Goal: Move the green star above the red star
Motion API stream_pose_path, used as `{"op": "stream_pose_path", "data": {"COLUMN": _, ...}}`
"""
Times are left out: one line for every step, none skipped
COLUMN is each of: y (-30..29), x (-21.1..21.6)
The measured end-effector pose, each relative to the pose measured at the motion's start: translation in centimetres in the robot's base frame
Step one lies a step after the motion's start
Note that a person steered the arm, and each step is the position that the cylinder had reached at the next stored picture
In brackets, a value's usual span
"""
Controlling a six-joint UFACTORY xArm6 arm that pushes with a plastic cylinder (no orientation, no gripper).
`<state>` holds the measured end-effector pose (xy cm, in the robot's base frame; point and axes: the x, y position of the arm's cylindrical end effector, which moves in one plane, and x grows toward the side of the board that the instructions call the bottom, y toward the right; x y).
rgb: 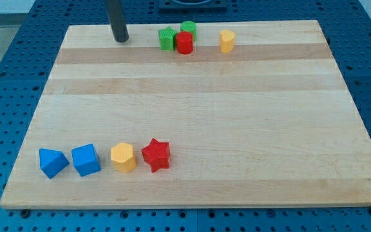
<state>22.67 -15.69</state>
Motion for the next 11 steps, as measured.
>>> {"op": "stream_pose_path", "data": {"y": 3.3, "x": -1.4}}
{"op": "stream_pose_path", "data": {"y": 7.6, "x": -1.4}}
{"op": "stream_pose_path", "data": {"y": 10.0, "x": -0.4}}
{"op": "stream_pose_path", "data": {"y": 12.0, "x": 1.8}}
{"op": "stream_pose_path", "data": {"y": 13.4, "x": 4.4}}
{"op": "stream_pose_path", "data": {"y": 13.8, "x": 6.3}}
{"op": "stream_pose_path", "data": {"y": 13.2, "x": 5.7}}
{"op": "stream_pose_path", "data": {"y": 12.1, "x": 5.0}}
{"op": "stream_pose_path", "data": {"y": 10.3, "x": 4.7}}
{"op": "stream_pose_path", "data": {"y": 9.0, "x": 4.8}}
{"op": "stream_pose_path", "data": {"y": 8.1, "x": 5.7}}
